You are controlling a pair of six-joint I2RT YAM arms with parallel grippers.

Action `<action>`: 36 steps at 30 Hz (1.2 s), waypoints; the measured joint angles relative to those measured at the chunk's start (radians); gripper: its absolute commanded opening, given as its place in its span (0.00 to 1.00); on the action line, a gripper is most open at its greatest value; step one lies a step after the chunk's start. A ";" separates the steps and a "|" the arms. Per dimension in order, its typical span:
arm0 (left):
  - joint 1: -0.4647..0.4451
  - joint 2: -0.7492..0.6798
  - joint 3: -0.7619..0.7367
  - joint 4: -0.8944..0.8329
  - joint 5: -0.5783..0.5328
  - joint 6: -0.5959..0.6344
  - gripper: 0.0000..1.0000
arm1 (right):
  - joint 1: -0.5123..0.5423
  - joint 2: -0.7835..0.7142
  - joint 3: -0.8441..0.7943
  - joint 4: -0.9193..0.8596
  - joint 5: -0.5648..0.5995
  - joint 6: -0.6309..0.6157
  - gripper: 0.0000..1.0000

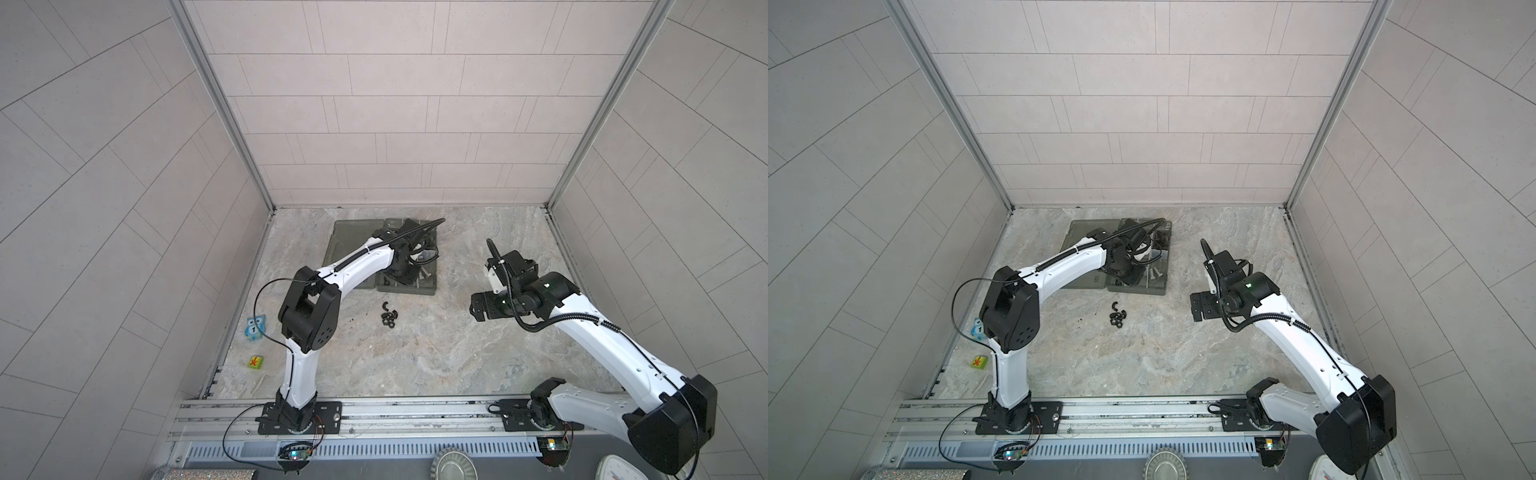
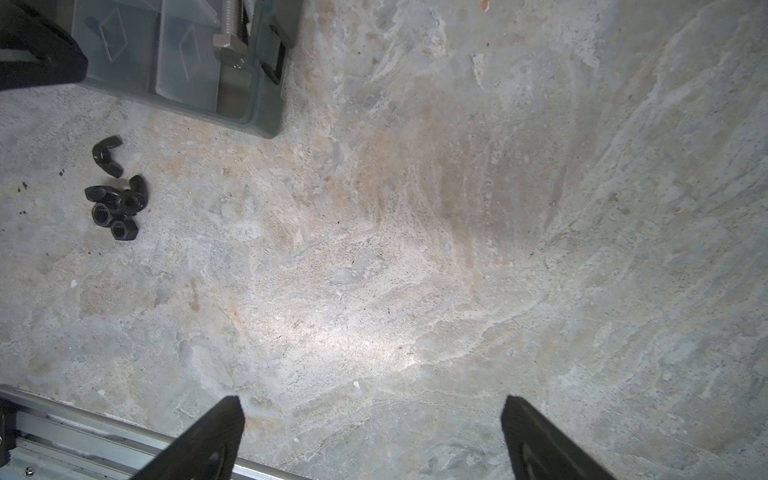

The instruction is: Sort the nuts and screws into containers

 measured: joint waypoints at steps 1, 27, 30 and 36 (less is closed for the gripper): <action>0.000 0.016 0.020 0.000 -0.003 0.000 0.25 | 0.000 0.000 0.000 0.000 0.001 0.000 0.98; 0.018 0.050 0.033 0.002 -0.021 -0.001 0.53 | -0.006 0.063 0.072 -0.037 0.019 -0.033 0.98; 0.018 -0.041 -0.063 0.011 -0.039 -0.002 0.51 | -0.006 0.073 0.072 -0.035 0.006 -0.034 0.98; 0.018 -0.231 -0.272 0.042 -0.040 -0.021 0.50 | -0.006 0.090 0.072 -0.014 -0.024 -0.034 0.98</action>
